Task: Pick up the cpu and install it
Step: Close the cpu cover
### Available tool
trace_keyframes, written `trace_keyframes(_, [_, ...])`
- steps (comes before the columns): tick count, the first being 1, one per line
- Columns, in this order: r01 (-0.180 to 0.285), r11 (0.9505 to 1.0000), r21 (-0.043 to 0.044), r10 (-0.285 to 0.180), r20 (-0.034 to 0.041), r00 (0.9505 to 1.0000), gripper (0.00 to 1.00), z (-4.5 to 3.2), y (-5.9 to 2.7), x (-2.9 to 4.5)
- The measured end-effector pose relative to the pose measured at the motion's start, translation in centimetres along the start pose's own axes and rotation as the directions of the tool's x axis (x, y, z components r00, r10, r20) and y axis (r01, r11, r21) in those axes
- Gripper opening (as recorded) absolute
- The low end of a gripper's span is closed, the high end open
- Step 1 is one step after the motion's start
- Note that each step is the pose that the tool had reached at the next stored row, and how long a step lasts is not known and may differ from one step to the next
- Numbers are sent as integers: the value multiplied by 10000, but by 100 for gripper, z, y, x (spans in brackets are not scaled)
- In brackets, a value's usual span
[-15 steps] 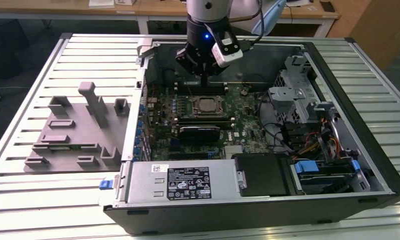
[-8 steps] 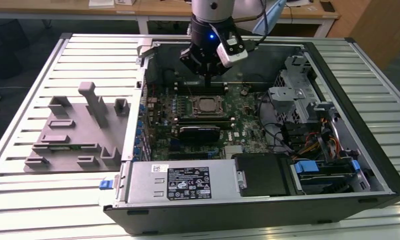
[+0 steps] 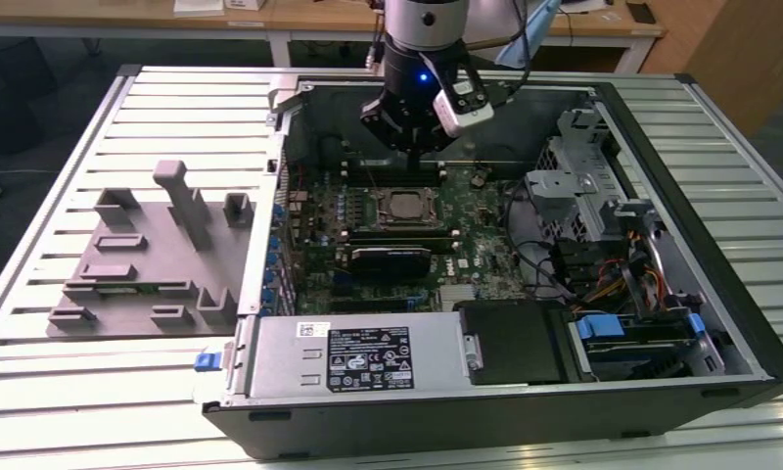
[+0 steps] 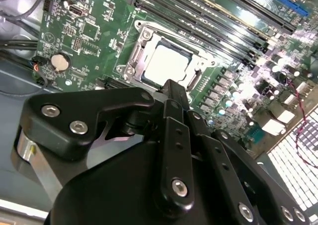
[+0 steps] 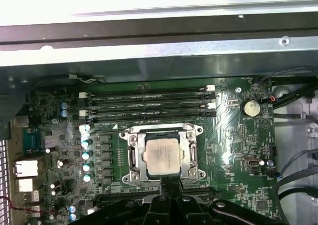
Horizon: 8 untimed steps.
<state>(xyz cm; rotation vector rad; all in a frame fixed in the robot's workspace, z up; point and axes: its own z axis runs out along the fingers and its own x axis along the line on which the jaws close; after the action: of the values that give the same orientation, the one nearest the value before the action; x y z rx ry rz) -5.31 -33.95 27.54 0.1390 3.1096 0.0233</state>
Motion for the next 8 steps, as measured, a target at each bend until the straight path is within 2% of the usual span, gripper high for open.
trace_keyframes(8, [0,10000,-1,0,0,10000,11,66,44,-35])
